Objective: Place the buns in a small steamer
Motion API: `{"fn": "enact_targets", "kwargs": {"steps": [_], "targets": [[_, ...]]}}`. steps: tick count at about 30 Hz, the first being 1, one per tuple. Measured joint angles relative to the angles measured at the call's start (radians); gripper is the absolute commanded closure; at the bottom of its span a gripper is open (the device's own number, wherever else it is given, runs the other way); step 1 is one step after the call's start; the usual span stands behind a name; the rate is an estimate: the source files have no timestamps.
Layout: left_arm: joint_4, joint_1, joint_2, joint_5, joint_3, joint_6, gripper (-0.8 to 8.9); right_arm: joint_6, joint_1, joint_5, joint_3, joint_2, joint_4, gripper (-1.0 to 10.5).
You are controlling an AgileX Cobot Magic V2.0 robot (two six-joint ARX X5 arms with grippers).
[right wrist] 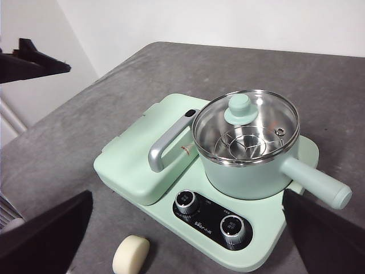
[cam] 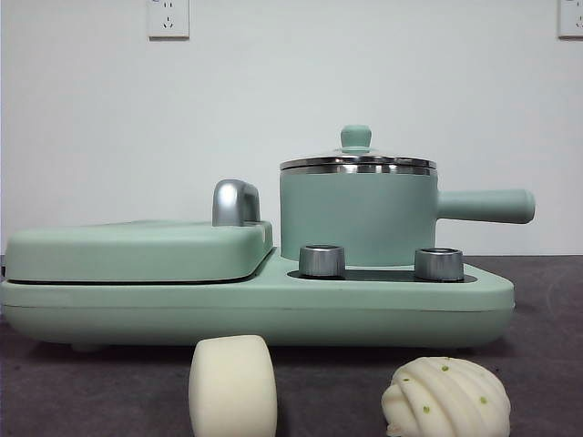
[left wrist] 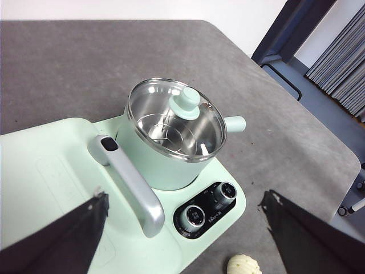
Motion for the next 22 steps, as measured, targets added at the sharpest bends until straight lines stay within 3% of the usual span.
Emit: {"fn": "enact_targets", "kwargs": {"steps": [5,14,22], "targets": [[-0.079,-0.032,0.126,0.0,0.124,-0.003,3.68,0.018,0.0,0.0,0.0,0.0,-0.001,3.8],[-0.254,-0.109,0.438,-0.006,0.452,0.064,3.68,0.021,0.0,0.0,0.0,0.0,-0.001,3.8],[-0.433,-0.187,0.732,-0.105,0.761,0.117,3.71,0.021,0.0,0.0,0.0,0.0,-0.001,3.8]]}}
